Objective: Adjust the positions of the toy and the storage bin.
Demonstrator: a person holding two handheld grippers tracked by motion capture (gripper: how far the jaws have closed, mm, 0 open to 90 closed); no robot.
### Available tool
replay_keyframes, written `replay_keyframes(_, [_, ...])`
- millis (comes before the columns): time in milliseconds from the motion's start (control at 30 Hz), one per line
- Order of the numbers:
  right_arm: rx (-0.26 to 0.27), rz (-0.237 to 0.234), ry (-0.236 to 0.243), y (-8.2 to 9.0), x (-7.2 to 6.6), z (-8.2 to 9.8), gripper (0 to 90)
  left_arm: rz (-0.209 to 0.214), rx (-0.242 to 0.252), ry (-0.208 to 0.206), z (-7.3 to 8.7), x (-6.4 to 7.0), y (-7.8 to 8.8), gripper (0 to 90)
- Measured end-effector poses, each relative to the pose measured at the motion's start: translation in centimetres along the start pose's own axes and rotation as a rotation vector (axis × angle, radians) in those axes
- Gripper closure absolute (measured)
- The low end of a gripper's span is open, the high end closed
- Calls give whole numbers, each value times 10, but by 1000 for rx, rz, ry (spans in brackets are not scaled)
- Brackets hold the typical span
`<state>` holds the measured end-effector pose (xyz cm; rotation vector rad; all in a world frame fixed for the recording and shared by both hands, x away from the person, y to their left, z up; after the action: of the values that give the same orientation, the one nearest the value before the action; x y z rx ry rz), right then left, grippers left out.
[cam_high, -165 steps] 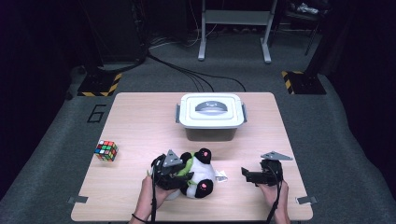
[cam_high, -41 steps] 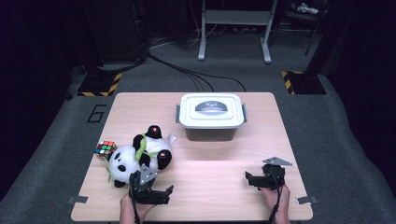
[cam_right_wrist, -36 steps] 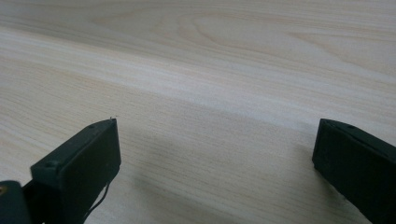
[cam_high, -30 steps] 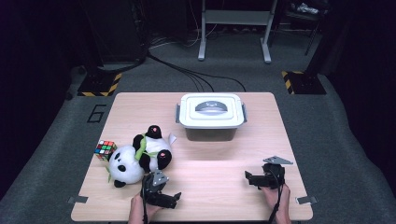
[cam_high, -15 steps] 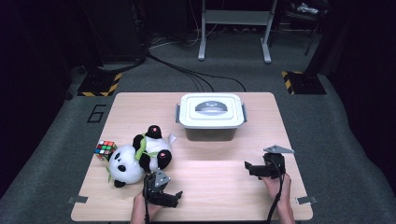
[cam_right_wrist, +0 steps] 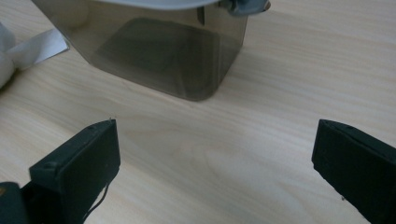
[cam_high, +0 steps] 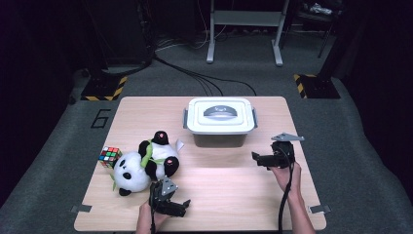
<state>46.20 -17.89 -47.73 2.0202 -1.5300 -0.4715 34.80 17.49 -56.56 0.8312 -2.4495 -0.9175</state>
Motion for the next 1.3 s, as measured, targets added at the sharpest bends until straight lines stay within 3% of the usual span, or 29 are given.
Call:
replay_keyframes(433, [15,-36,-32,-15,7,-41,1,2,2,4,0,0,0,0])
replay_keyframes(667, [21,-21,-39,-21,15,-60,52,0,0,-1,0,0,0,0])
replay_keyframes(800, [23,-19,-61,-26,22,-73,146,0,0,-1,0,0,0,0])
replay_keyframes(933, [29,-15,-73,-30,26,-82,321,1,-1,-2,0,0,0,0])
replay_keyframes(1167, [20,18,-47,-38,26,-93,531,0,0,-1,0,0,0,0])
replay_keyframes(1300, [3,18,-50,-46,26,-98,585,0,0,0,0,0,0,0])
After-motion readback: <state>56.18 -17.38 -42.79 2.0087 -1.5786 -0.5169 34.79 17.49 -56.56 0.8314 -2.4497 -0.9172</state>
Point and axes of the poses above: each handheld gripper's, and its own axes: y roughly backward along the jaws, z roughly out of its underside, x roughly to its right, the point moved 5 cm from there along -y, roughly forward along the jaws, and after that the axes turned 13 degrees about z, right-handed, at the moved point
